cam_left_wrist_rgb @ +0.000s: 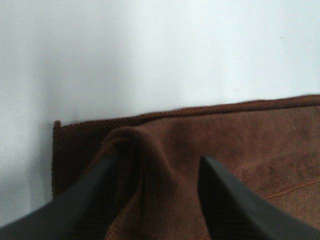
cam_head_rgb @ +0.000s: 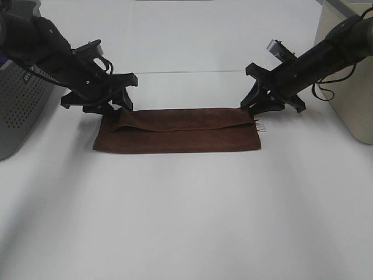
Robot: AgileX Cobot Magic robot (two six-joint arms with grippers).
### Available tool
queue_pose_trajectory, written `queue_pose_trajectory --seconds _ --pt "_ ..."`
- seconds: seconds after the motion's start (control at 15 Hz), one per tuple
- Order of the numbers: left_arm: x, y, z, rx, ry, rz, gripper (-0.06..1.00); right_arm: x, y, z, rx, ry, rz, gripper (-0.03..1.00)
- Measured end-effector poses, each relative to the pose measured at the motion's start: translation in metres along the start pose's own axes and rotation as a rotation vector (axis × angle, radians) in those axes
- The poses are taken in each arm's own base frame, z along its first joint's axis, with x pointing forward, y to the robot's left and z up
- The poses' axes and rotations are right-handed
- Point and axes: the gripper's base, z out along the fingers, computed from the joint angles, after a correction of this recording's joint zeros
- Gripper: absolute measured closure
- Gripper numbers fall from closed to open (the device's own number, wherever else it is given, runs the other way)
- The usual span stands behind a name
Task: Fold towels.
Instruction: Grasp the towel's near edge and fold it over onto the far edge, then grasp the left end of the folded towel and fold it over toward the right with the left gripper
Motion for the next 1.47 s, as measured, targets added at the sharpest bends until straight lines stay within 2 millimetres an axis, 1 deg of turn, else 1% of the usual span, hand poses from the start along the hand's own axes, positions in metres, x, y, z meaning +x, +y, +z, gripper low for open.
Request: queue_pose_trajectory --seconds 0.07,0.13,0.2,0.27,0.33,0.47,0.53,0.6,0.67,0.8,1.07,1.27,1.33,1.4,1.47 --pt "0.000 0.000 0.000 0.000 0.000 0.000 0.30 0.000 -0.001 -0.001 -0.007 0.005 0.005 0.45" --pt "0.000 0.000 -0.001 0.001 -0.002 0.001 0.26 0.001 0.000 -0.001 -0.016 0.016 0.009 0.38" --pt "-0.001 -0.001 -0.002 -0.001 -0.003 0.007 0.23 0.002 0.000 -0.001 -0.019 0.022 0.009 0.28" --pt "-0.002 -0.003 -0.007 -0.002 -0.008 0.020 0.22 0.003 0.002 -0.003 -0.026 0.047 -0.002 0.21" --pt "-0.004 -0.004 -0.011 -0.003 -0.015 0.031 0.21 0.003 0.003 -0.004 -0.029 0.056 -0.007 0.18" --pt "-0.010 -0.010 -0.029 -0.017 -0.037 0.085 0.21 0.005 0.006 -0.009 -0.030 0.095 -0.027 0.17" --pt "-0.012 -0.012 -0.037 -0.024 -0.036 0.078 0.21 0.006 0.009 -0.014 -0.021 0.114 -0.033 0.16" --pt "-0.011 -0.010 -0.040 -0.029 -0.009 0.045 0.21 0.008 0.012 -0.021 -0.001 0.135 -0.036 0.16" --pt "-0.007 -0.001 -0.038 -0.046 0.050 -0.014 0.21 0.011 0.016 -0.032 0.041 0.166 -0.042 0.16" --pt "-0.001 0.017 -0.024 -0.063 0.121 -0.069 0.21 0.015 0.016 -0.039 0.089 0.216 -0.042 0.16" --pt "0.009 0.022 -0.002 -0.010 0.169 -0.134 0.21 0.017 0.013 -0.039 0.115 0.242 -0.038 0.16" --pt "0.010 0.020 0.003 0.046 0.170 -0.150 0.21 0.018 0.012 -0.039 0.127 0.245 -0.044 0.16" --pt "0.010 0.020 0.004 0.047 0.171 -0.150 0.23 0.017 0.012 -0.039 0.130 0.242 -0.045 0.16" --pt "0.011 0.020 0.005 0.045 0.175 -0.151 0.31 0.017 0.011 -0.039 0.132 0.238 -0.046 0.16" --pt "0.012 0.022 0.007 0.044 0.185 -0.154 0.45 0.016 0.011 -0.039 0.135 0.232 -0.047 0.16"
